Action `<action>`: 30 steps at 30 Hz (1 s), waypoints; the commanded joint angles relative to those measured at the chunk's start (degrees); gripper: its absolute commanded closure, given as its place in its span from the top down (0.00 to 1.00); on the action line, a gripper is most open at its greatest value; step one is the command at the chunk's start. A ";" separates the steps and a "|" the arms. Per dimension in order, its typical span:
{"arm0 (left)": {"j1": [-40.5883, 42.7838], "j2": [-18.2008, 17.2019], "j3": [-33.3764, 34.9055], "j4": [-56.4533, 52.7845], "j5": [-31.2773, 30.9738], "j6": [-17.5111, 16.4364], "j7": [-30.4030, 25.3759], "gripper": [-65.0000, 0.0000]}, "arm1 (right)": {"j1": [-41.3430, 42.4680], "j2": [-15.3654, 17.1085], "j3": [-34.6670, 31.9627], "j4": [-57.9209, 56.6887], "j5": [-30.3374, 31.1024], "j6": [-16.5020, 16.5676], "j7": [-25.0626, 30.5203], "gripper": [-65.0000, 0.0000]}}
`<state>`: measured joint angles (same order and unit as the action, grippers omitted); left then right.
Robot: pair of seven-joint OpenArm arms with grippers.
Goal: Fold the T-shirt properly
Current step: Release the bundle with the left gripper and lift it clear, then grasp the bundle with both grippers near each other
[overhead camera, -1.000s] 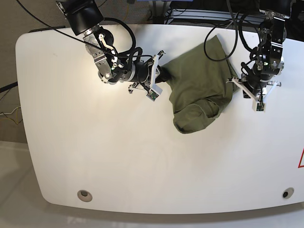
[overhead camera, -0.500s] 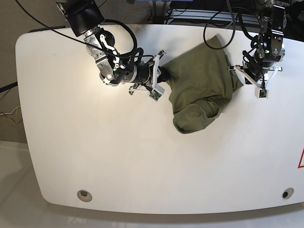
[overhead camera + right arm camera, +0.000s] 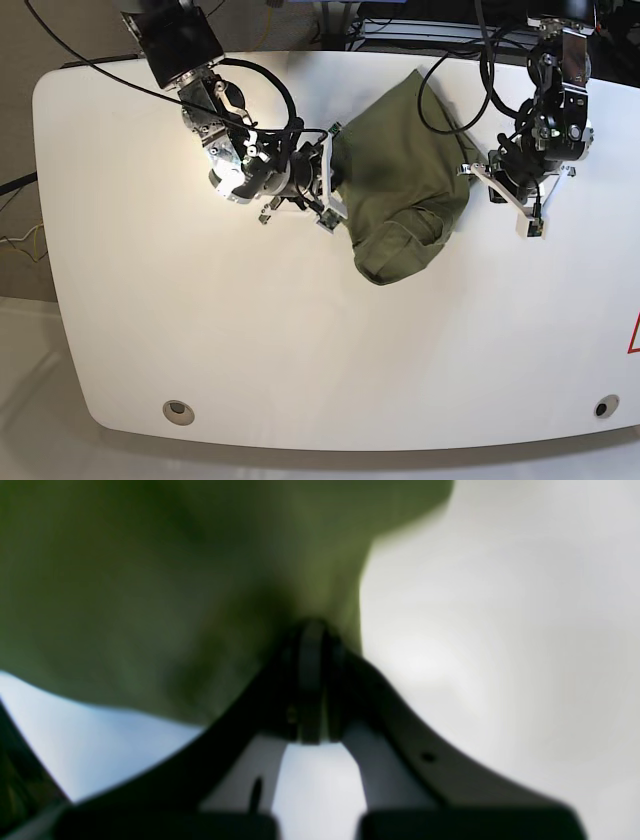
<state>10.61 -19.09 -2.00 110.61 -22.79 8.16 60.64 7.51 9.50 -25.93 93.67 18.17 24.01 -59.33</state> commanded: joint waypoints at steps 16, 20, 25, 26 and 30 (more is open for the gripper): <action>1.92 7.53 1.52 0.91 -0.55 0.23 -0.73 0.00 | 2.82 -0.93 0.39 4.93 0.33 0.21 0.12 0.01; 3.06 9.99 4.07 0.91 -0.12 0.32 -0.73 0.00 | 3.88 -0.93 0.39 7.30 0.68 0.21 0.12 0.01; 3.50 12.54 6.62 0.65 -0.03 0.32 -0.73 0.00 | 5.11 -1.01 0.31 8.79 0.68 0.21 -1.28 0.08; 4.11 13.16 7.14 0.21 -0.03 0.32 -0.73 0.00 | 5.63 -1.80 0.22 8.79 0.68 0.21 -2.78 0.16; 4.90 13.69 7.67 -0.23 -0.03 0.32 -0.82 0.00 | 5.99 -3.91 0.13 8.88 0.60 0.56 -4.89 0.35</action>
<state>15.57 -5.19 5.72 109.78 -23.07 8.51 60.62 12.25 7.07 -25.80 101.30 17.85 24.01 -65.36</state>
